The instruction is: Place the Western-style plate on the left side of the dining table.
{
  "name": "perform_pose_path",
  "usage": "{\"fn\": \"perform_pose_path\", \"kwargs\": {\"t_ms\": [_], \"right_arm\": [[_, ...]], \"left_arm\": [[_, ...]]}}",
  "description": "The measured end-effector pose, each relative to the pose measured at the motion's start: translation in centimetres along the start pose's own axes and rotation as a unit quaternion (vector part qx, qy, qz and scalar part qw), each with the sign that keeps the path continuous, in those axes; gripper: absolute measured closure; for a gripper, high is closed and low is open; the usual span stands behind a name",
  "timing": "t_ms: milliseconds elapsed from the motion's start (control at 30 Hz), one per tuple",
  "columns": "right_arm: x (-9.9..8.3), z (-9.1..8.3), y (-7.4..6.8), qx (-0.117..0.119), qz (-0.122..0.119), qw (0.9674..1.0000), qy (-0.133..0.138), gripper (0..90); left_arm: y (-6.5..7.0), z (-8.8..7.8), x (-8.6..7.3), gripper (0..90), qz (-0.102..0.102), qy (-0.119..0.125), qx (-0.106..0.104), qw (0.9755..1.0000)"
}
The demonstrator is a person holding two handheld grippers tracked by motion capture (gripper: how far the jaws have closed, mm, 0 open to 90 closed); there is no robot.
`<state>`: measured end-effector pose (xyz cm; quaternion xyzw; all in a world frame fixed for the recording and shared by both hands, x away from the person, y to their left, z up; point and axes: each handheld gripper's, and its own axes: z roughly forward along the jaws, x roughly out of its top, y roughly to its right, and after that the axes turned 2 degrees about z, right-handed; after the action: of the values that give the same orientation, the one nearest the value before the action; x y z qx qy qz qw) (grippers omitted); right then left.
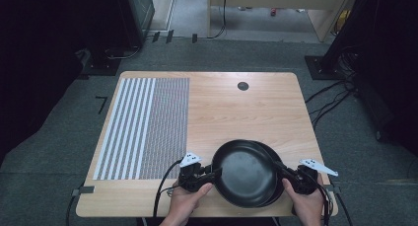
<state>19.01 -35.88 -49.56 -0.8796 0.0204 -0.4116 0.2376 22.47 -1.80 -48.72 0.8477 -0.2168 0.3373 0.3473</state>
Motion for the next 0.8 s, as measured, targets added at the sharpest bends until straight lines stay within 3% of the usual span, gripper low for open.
{"fn": "perform_pose_path", "kwargs": {"t_ms": [200,433,600,800], "right_arm": [[-0.11,0.19,-0.20,0.009,-0.005,0.9999,-0.005,85.7],[-0.22,0.38,-0.45,0.018,-0.005,0.9998,-0.011,85.7],[-0.22,0.41,-0.42,0.023,-0.001,0.9996,-0.014,85.7],[-0.26,0.55,-0.15,0.033,0.020,0.9991,-0.015,84.8]], "left_arm": [[0.07,-0.74,0.20,64.1,-0.004,0.005,-0.001,1.0000],[-0.62,-0.88,0.18,64.0,-0.025,0.007,0.010,0.9996],[-0.68,-0.94,0.24,64.2,-0.020,0.008,0.012,0.9997],[-0.72,-0.92,0.23,64.1,-0.012,0.010,0.013,0.9998]]}}
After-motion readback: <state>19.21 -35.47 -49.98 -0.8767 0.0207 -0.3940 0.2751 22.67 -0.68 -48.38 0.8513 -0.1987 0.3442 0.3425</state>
